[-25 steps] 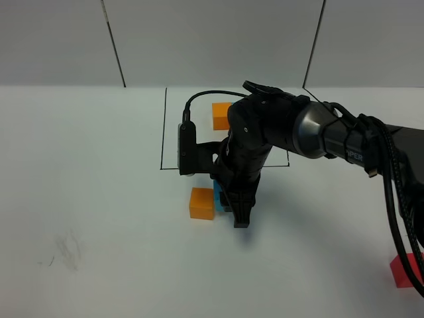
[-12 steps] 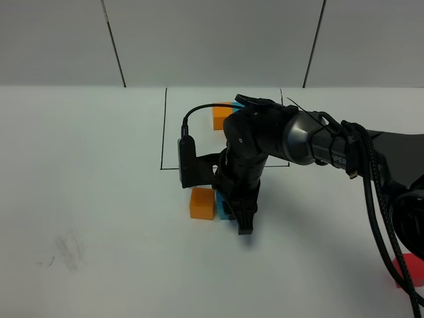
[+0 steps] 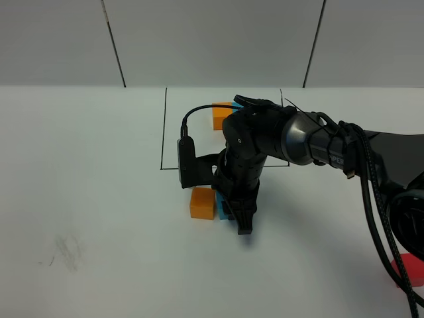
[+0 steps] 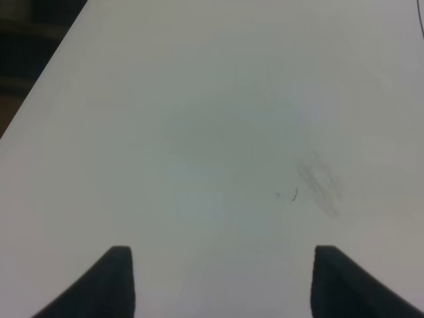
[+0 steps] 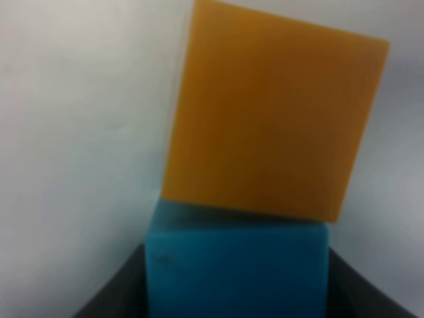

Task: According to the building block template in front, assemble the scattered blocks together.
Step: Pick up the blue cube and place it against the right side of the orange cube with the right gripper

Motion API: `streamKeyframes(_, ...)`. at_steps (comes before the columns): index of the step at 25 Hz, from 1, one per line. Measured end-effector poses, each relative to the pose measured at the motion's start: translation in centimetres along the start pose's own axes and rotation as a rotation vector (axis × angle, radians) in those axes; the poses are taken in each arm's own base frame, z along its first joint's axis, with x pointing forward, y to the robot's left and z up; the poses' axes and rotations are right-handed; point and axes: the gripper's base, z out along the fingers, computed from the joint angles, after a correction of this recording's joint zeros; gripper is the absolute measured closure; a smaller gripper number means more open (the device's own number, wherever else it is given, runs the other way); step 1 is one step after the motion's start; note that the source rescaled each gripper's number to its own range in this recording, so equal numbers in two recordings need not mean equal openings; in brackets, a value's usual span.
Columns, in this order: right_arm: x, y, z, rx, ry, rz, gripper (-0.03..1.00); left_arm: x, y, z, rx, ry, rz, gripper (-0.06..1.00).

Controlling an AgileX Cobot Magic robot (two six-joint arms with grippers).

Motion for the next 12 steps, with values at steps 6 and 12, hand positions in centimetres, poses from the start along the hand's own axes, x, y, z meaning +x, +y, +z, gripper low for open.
streamKeyframes(6, 0.07, 0.12, 0.00, -0.013, 0.008, 0.045, 0.73, 0.00, 0.00, 0.00, 0.000, 0.000, 0.000, 0.66)
streamKeyframes(12, 0.10, 0.13, 0.00, -0.013, 0.012, 0.072, 0.73, 0.00, 0.00, 0.00, 0.000, 0.000, 0.000, 0.66)
